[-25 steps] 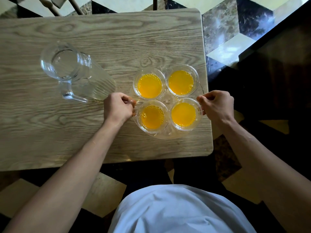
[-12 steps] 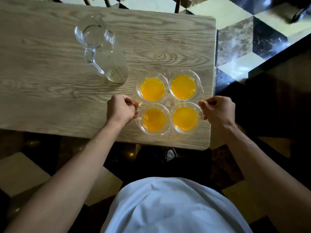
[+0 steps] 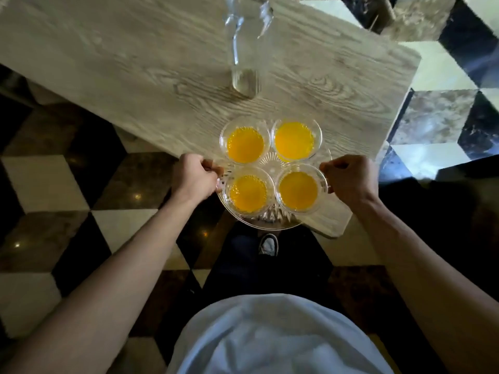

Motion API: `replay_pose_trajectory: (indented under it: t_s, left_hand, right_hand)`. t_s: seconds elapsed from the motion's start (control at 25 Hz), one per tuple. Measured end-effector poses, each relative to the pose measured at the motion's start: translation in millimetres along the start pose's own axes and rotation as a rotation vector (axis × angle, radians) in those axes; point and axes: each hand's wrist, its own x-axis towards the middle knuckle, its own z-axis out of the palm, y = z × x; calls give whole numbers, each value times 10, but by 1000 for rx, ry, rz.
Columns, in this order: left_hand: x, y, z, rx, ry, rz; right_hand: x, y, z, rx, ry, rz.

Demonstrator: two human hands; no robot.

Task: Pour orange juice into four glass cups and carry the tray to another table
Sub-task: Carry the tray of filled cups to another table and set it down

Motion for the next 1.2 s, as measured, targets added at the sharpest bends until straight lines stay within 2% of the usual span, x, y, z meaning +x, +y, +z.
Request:
replay_pose_trajectory:
  t_s: [0.52, 0.88, 1.2]
  left_hand:
    - [-610, -1085, -782, -270, 230, -217]
    - [-399, -1939, -1539, -380, 337, -333]
    - [-91, -2673, -2377, -366, 416, -332]
  right_hand:
    - [-386, -767, 957, -148, -279, -217]
    - [-704, -1584, 1984, -241, -385, -407]
    - [-1069, -2366, 3033, -310, -429, -481]
